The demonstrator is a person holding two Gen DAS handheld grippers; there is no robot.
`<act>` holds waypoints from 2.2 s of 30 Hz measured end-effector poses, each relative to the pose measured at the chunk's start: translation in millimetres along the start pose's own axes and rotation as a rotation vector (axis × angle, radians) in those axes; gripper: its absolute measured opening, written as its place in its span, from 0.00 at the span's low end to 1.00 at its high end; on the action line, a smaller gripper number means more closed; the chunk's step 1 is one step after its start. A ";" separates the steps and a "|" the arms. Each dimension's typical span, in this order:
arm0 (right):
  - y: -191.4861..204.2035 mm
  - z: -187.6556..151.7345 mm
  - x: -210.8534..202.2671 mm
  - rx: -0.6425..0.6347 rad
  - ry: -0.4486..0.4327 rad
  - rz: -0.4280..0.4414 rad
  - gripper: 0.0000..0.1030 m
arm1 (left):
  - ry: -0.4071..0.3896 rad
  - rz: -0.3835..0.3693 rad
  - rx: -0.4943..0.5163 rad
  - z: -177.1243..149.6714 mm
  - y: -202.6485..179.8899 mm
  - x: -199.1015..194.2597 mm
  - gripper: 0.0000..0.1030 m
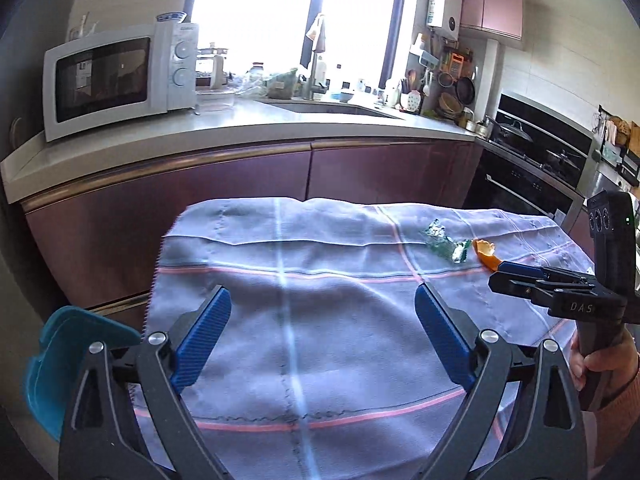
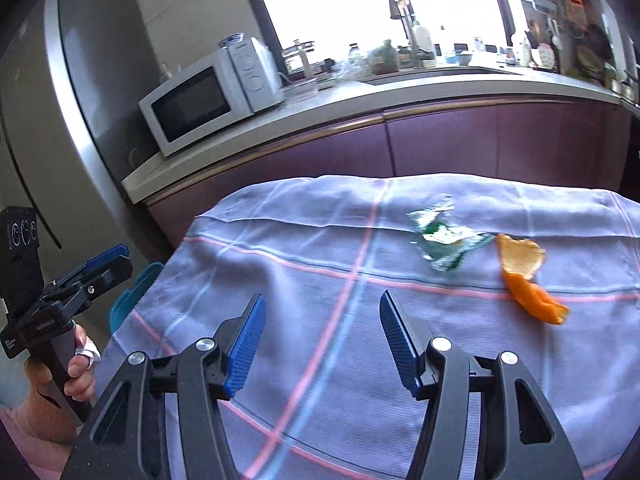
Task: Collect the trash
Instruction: 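Move both open tools back over the table toward the remaining trash, then grasp the green snack wrapper with the left tool while the right tool grasps the orange peel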
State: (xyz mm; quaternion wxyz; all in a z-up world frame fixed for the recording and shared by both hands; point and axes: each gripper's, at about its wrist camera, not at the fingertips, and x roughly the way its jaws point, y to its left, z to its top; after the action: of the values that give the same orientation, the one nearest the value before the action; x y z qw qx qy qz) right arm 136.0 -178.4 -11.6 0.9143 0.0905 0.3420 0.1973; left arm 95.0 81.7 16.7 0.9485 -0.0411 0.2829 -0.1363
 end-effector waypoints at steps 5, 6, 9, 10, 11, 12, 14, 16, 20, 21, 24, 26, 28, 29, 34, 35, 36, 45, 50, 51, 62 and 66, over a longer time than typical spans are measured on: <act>-37.8 1.5 -12.9 0.039 -0.028 -0.071 0.55 | 0.047 -0.068 0.039 13.4 -36.2 41.4 0.87; -44.5 1.3 -14.1 0.045 -0.028 -0.084 0.55 | 0.059 -0.082 0.047 16.5 -43.7 50.6 0.86; -64.0 2.3 -14.5 0.055 -0.017 -0.119 0.55 | 0.096 -0.127 0.072 24.9 -67.4 75.8 0.84; -69.4 2.4 -13.7 0.058 -0.012 -0.127 0.55 | 0.112 -0.142 0.081 27.7 -75.4 85.4 0.84; -74.6 2.6 -12.1 0.061 -0.004 -0.132 0.55 | 0.128 -0.157 0.087 29.3 -81.9 94.2 0.83; -80.1 3.2 -10.5 0.064 0.006 -0.136 0.55 | 0.142 -0.170 0.091 31.1 -88.8 103.7 0.81; -89.1 3.1 -7.0 0.071 0.019 -0.147 0.55 | 0.170 -0.196 0.093 35.6 -101.7 120.8 0.80; -95.2 3.1 -3.0 0.069 0.035 -0.154 0.55 | 0.194 -0.223 0.090 40.0 -111.7 137.6 0.78; -105.7 3.8 2.7 0.067 0.051 -0.162 0.55 | 0.237 -0.248 0.090 46.5 -132.9 169.8 0.75; -107.3 4.3 3.6 0.067 0.055 -0.160 0.55 | 0.247 -0.253 0.090 47.2 -137.3 176.8 0.74; -111.9 4.5 7.6 0.066 0.065 -0.161 0.55 | 0.276 -0.257 0.097 49.0 -150.7 197.7 0.73; -114.5 5.4 9.7 0.066 0.070 -0.162 0.55 | 0.293 -0.256 0.100 49.6 -157.6 210.5 0.72; -115.0 6.6 11.0 0.063 0.072 -0.159 0.55 | 0.310 -0.257 0.094 50.2 -162.3 221.3 0.69; -115.3 6.7 11.2 0.062 0.072 -0.159 0.55 | 0.319 -0.256 0.089 50.3 -164.3 227.0 0.67; -118.0 8.6 11.6 0.056 0.071 -0.152 0.48 | 0.362 -0.262 0.063 49.0 -168.5 248.0 0.50; -117.5 8.5 11.5 0.050 0.070 -0.152 0.46 | 0.368 -0.266 0.058 48.8 -169.2 251.3 0.47; -118.0 8.9 12.2 0.046 0.072 -0.152 0.44 | 0.373 -0.272 0.056 47.3 -170.1 252.9 0.42; -120.4 8.3 12.1 0.033 0.081 -0.139 0.18 | 0.398 -0.304 0.057 38.3 -172.6 256.7 0.11; -122.1 8.0 10.5 0.032 0.079 -0.129 0.15 | 0.376 -0.309 0.084 37.7 -173.9 243.8 0.09; -122.0 7.7 10.3 0.031 0.078 -0.128 0.14 | 0.366 -0.303 0.097 37.8 -174.6 239.6 0.09; -116.8 5.7 6.5 0.038 0.072 -0.117 0.04 | 0.322 -0.315 0.105 36.7 -154.8 196.0 0.07; -118.0 6.6 13.0 0.055 0.087 -0.110 0.14 | 0.309 -0.322 0.113 33.7 -148.5 179.7 0.07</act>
State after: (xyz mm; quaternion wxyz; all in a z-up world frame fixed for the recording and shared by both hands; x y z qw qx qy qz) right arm 184.5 -279.9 -49.8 0.9052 0.0879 0.3912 0.1410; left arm 222.8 -111.3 -26.6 0.8609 -0.0112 0.4064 -0.3059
